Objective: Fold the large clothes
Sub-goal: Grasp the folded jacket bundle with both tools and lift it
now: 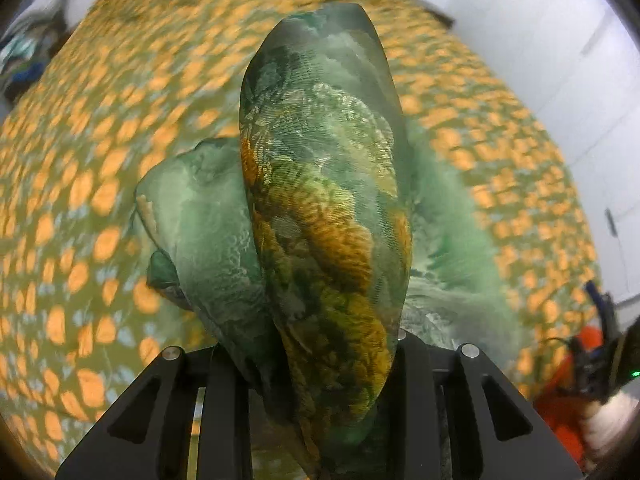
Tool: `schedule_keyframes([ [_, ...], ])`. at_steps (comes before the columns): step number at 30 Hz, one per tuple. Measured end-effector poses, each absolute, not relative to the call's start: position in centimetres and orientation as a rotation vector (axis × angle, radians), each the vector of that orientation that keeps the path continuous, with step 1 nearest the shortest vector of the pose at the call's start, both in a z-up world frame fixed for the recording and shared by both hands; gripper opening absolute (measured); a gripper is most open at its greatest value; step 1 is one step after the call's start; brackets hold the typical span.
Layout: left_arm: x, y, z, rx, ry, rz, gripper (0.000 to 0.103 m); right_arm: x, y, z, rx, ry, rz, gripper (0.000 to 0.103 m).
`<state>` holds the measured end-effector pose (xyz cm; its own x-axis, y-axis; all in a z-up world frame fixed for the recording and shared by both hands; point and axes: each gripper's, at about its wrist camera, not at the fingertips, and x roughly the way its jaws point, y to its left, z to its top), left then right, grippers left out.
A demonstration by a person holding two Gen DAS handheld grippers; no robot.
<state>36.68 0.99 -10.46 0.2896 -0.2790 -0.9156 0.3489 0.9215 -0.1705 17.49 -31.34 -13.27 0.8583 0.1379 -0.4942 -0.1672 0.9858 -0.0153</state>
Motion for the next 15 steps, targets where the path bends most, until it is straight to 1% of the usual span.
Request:
schedule_keyframes([
  [2, 36.9, 3.7, -13.2, -0.024, 1.244, -0.399, 0.03, 18.7, -30.6, -13.4, -0.013, 0.551, 0.213, 0.088],
  [4, 37.0, 4.9, -14.8, -0.088, 1.252, -0.397, 0.032, 20.0, -29.9, -13.4, 0.035, 0.586, 0.274, 0.082],
  [6, 36.8, 5.3, -15.7, -0.128, 1.24, -0.413, 0.034, 22.0, -28.8, -13.1, 0.08, 0.63, 0.345, 0.068],
  [7, 36.8, 5.3, -15.9, -0.134, 1.235, -0.418, 0.035, 23.2, -28.1, -12.9, 0.098, 0.652, 0.39, 0.064],
  [8, 36.9, 5.4, -16.2, -0.135, 1.234, -0.421, 0.036, 24.7, -27.1, -12.7, 0.116, 0.678, 0.444, 0.055],
  [9, 37.0, 5.7, -16.5, -0.137, 1.234, -0.424, 0.037, 25.6, -26.3, -12.7, 0.123, 0.691, 0.473, 0.051],
  [10, 37.2, 5.7, -16.7, -0.14, 1.235, -0.429, 0.038, 26.8, -25.4, -12.6, 0.124, 0.698, 0.501, 0.044],
  [11, 37.4, 5.8, -17.1, -0.149, 1.237, -0.436, 0.038, 27.9, -24.4, -12.5, 0.117, 0.698, 0.52, 0.043],
  [14, 37.7, 7.8, -18.2, -0.214, 1.241, -0.471, 0.041, 30.5, -21.5, -13.3, 0.099, 0.707, 0.594, 0.042],
  [15, 37.7, 8.4, -18.8, -0.25, 1.24, -0.482, 0.042, 31.3, -20.5, -14.2, 0.101, 0.74, 0.638, 0.042],
])
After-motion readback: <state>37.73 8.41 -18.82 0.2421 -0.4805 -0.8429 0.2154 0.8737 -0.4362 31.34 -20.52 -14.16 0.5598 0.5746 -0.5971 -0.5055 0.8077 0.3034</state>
